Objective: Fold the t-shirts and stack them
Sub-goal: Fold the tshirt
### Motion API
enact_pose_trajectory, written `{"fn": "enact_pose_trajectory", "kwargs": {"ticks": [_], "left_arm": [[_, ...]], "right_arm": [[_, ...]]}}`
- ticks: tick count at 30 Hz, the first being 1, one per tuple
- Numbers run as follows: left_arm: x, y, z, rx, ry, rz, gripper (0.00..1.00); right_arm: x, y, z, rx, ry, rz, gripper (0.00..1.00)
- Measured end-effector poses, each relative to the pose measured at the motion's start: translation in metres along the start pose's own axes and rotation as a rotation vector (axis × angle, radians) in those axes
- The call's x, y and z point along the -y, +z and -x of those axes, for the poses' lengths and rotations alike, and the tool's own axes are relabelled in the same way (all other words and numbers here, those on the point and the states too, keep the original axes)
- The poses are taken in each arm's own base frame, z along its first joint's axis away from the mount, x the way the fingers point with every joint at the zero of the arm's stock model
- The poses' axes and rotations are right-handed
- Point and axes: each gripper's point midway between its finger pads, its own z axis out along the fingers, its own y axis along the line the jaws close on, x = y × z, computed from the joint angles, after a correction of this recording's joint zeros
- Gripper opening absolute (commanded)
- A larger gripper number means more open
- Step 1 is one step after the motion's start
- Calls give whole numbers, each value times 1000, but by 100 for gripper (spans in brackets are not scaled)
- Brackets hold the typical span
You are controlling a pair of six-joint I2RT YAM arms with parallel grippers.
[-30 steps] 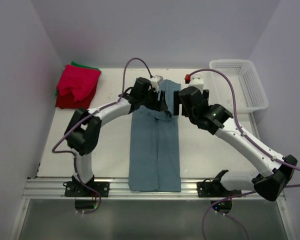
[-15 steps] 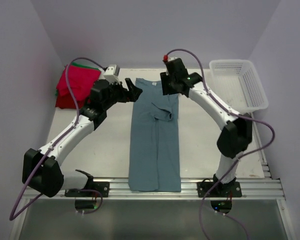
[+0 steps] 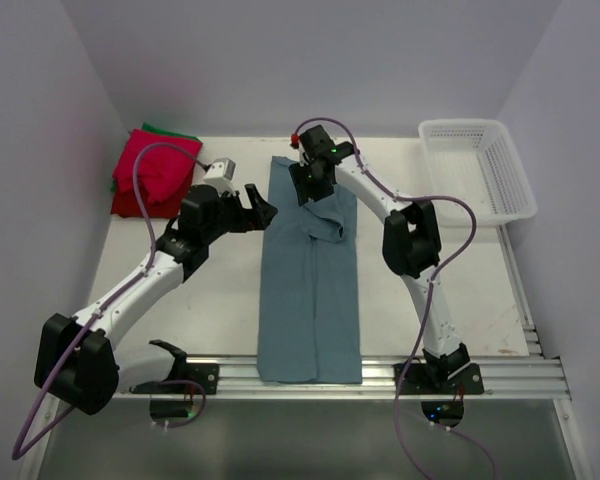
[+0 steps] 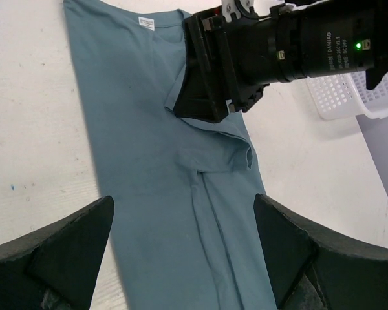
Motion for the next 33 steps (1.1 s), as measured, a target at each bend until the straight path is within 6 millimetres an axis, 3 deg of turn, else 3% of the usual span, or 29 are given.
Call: {"fn": "enact_pose_trajectory", "kwargs": {"ticks": [6, 10, 19, 27, 29, 32, 33], "left_arm": [[-6, 0, -13, -25, -13, 12, 93], [-7, 0, -14, -30, -20, 16, 93], [-8, 0, -15, -31, -20, 17, 93], [-15, -1, -30, -62, -25, 35, 93], [-15, -2, -29, -58, -24, 33, 93], [-14, -4, -26, -49, -24, 34, 93], [-14, -4, -25, -46, -23, 34, 93]], "right_arm": [[-4, 28, 9, -7, -15, 25, 50], [-2, 42, 1, -38, -17, 18, 47], [10, 45, -1, -43, -19, -45, 40], [23, 44, 1, -31, -22, -116, 35], [25, 44, 1, -31, -21, -120, 31], [26, 45, 1, -33, -20, -123, 17], [26, 46, 0, -35, -20, -124, 8]]}}
